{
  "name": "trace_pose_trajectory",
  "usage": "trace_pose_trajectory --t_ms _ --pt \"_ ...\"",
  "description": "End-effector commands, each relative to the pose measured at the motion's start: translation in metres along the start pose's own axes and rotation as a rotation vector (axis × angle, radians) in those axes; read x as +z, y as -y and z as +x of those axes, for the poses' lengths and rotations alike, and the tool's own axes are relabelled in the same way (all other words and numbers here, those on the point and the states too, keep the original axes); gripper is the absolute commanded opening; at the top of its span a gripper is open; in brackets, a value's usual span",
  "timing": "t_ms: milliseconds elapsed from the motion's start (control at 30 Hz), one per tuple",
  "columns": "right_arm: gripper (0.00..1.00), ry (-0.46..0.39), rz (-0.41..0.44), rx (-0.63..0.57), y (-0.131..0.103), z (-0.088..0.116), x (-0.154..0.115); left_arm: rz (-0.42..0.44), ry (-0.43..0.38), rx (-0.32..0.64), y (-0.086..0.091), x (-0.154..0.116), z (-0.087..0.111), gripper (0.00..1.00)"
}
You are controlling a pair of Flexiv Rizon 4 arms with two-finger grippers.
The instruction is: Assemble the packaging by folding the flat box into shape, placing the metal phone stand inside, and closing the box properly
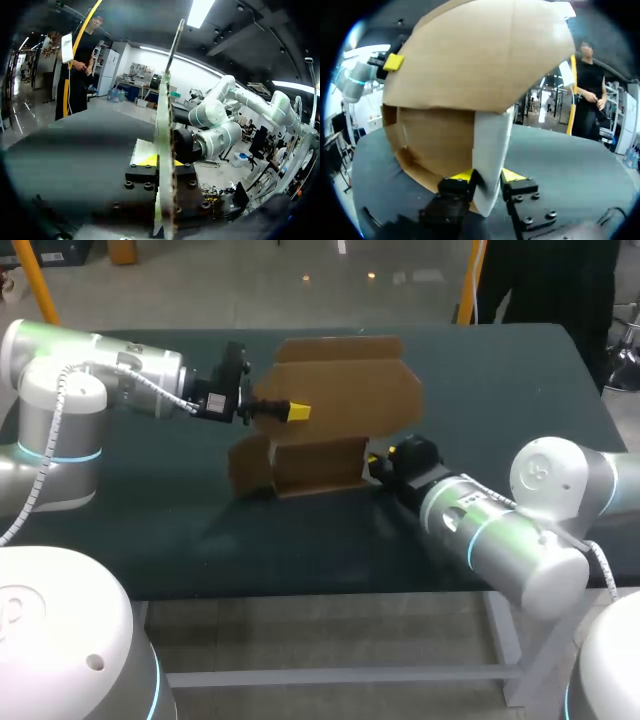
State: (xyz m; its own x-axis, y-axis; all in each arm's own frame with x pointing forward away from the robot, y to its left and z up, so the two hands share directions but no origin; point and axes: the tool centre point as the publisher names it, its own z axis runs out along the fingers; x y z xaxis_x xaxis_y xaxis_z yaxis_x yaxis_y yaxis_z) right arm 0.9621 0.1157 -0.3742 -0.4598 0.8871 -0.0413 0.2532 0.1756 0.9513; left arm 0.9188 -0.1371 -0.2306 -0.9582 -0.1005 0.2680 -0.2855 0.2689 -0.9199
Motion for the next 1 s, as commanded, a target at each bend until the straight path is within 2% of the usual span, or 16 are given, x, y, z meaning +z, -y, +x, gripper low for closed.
trace_pose_trajectory --t_ms 33,133,233,433,700,733,800,833,1000 --pt "0.30 0.185 0.008 -0.005 -0.002 0.006 0.009 -0.005 -0.004 -0.001 -0.006 0.005 -0.001 0.00" --pt "0.23 0.195 0.017 -0.007 -0.003 0.004 0.013 -0.005 -0.004 -0.001 -0.006 0.005 -0.001 0.00" --pt "0.01 0.201 0.023 -0.007 -0.003 0.003 0.015 -0.005 -0.004 -0.001 -0.006 0.005 -0.001 0.00" --pt "0.00 0.210 0.034 -0.005 -0.001 0.001 0.011 -0.005 -0.004 -0.001 -0.006 0.005 -0.001 0.00" --pt "0.00 0.200 0.047 -0.015 -0.006 -0.007 -0.007 -0.009 0.009 0.011 -0.003 0.004 0.000 0.00" --pt "0.00 0.200 0.051 -0.016 -0.006 -0.008 -0.008 -0.010 0.013 0.013 -0.002 0.004 0.001 0.09" --pt "0.00 0.196 0.065 -0.015 -0.008 -0.013 -0.013 -0.012 0.020 0.020 0.000 0.003 0.001 0.81" --pt "0.00 0.197 0.071 -0.016 -0.008 -0.015 -0.015 -0.020 0.029 0.027 0.001 0.003 0.002 1.00" --pt "0.00 0.181 0.106 -0.012 -0.012 -0.024 -0.024 -0.025 0.052 0.050 0.004 0.000 0.004 1.00"
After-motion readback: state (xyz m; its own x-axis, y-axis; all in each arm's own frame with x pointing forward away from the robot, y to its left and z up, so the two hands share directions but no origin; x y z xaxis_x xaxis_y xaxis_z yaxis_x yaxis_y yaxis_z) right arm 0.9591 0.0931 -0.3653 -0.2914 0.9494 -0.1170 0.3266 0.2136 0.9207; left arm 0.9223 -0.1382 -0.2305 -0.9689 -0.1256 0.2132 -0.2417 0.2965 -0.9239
